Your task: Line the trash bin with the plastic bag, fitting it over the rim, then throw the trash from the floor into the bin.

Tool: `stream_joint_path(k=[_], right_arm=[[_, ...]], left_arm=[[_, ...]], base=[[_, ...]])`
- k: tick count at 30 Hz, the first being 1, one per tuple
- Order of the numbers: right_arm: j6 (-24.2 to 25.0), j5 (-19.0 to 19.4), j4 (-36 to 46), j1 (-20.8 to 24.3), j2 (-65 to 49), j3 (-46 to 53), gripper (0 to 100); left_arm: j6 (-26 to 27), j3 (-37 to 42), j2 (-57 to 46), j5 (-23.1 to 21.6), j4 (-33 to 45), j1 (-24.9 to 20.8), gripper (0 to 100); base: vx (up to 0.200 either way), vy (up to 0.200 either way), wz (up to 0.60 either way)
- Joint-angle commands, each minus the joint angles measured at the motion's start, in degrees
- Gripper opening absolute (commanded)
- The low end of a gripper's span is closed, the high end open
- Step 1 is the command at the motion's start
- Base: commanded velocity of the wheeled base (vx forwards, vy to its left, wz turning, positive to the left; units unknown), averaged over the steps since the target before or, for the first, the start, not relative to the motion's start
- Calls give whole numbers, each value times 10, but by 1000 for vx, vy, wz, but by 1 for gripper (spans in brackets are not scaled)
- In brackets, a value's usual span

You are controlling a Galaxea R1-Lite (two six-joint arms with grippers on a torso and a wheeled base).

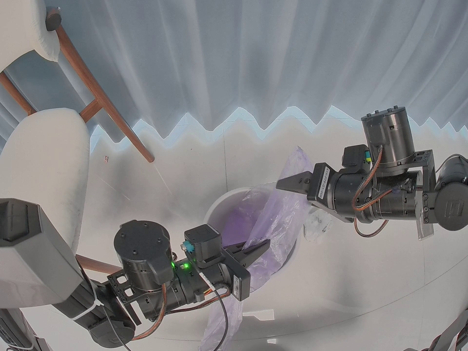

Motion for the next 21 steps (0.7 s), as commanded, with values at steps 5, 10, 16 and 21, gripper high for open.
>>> stream_joint_path(k=[5,10,16,21], right_arm=[[0,1,0,0,-14,16,0],[-1,1,0,-2,-15,17,0],[-2,1,-7,-3,-11,16,0],[0,4,-63,-3,6,17,0]], left_arm=[[0,-1,-2,0,-10,-4,0],[0,-3,-2,0,-18,-4,0],[-1,-10,3,1,-18,-3,0],[-3,-15,17,6,-25,0,0]], base=[[0,0,0],[0,0,0],[0,0,0],[0,0,0]])
